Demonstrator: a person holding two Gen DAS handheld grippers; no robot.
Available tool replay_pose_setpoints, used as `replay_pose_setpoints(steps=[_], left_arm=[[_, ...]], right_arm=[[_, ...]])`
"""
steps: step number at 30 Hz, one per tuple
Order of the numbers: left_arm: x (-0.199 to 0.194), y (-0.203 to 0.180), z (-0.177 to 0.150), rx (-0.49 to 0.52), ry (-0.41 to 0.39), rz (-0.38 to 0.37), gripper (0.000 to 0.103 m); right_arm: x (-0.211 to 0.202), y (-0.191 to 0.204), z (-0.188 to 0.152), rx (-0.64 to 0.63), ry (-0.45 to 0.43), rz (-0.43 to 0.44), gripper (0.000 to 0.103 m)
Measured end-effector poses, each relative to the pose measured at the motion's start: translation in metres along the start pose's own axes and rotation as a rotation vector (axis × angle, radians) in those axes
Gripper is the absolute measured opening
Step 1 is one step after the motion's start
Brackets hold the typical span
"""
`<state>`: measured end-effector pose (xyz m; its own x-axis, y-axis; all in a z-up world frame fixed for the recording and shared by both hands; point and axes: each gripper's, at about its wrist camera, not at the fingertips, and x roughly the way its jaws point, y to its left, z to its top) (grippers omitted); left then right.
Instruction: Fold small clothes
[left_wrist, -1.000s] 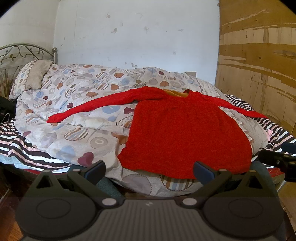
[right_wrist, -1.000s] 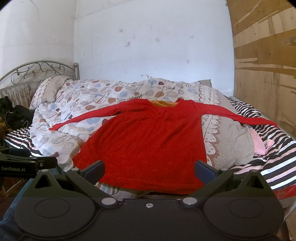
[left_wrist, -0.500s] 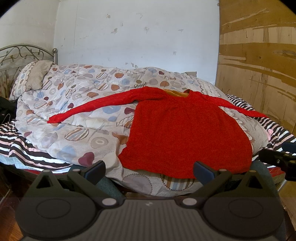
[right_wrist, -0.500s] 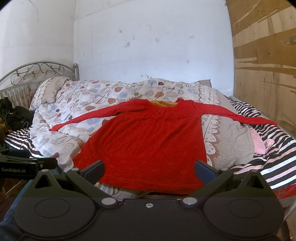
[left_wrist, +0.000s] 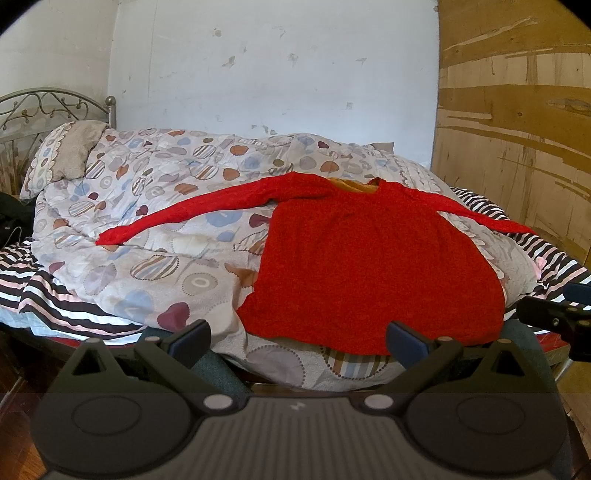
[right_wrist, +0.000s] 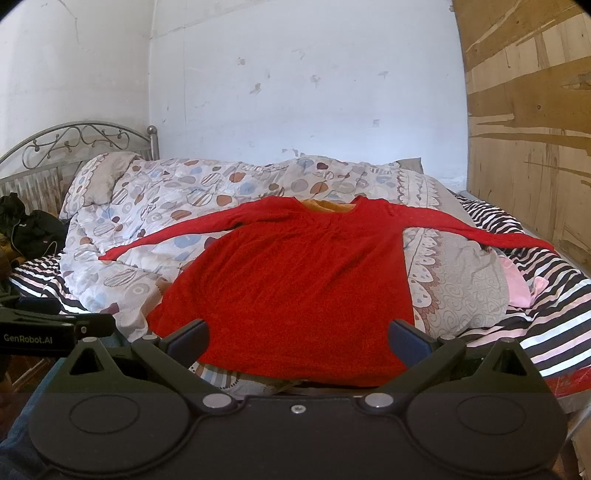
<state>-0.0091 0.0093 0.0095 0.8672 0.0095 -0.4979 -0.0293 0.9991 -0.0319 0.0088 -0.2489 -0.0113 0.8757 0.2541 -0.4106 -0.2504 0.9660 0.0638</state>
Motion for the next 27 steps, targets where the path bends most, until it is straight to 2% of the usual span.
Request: replay_pose_setpoints(steps=[27], left_arm=[[-0.0004, -0.0011, 0.0001, 0.004, -0.001, 0.003, 0.103]], right_arm=[[0.0003, 0.0002, 0.0016, 0.001, 0.003, 0.001, 0.103]])
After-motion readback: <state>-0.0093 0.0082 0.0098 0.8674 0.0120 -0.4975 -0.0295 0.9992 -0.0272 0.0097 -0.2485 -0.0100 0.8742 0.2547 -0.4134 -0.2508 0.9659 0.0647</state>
